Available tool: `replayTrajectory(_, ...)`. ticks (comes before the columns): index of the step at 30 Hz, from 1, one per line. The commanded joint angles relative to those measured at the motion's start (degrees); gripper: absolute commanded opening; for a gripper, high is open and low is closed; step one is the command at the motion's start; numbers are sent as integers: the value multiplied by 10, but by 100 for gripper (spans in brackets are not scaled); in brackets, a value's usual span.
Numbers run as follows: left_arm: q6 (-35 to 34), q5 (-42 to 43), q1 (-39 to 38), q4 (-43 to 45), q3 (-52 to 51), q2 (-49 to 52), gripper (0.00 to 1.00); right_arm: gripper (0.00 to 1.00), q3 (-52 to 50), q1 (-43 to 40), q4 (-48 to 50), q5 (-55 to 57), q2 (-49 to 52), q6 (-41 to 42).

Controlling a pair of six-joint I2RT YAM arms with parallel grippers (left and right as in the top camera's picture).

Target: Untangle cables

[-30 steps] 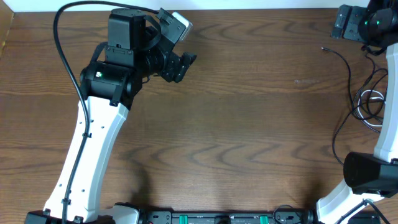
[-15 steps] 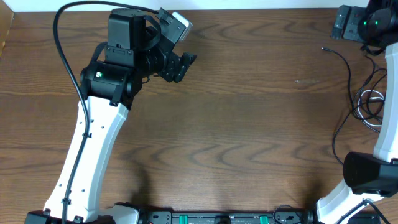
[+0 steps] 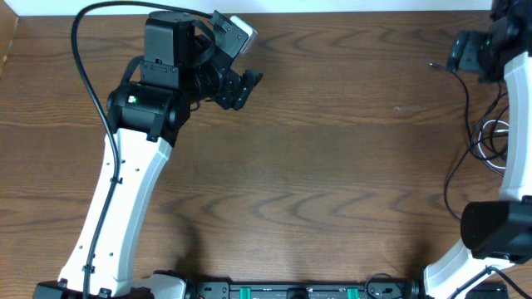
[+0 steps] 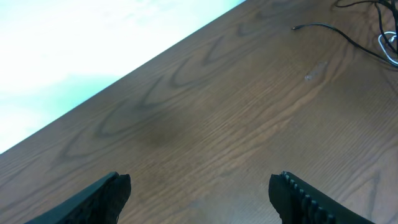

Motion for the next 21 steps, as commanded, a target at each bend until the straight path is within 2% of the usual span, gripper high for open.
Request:
replayTrajectory(1,7,-3,2,1,2,4,76,96,-54,-13,24,20,6,14)
replayTrajectory(9,7,-3,2,1,2,4,76,97,-159,-61,90,29,6,35)
replayTrajectory(21,7,-3,2,1,2,4,76,96,-245,-119,153,8,6,39)
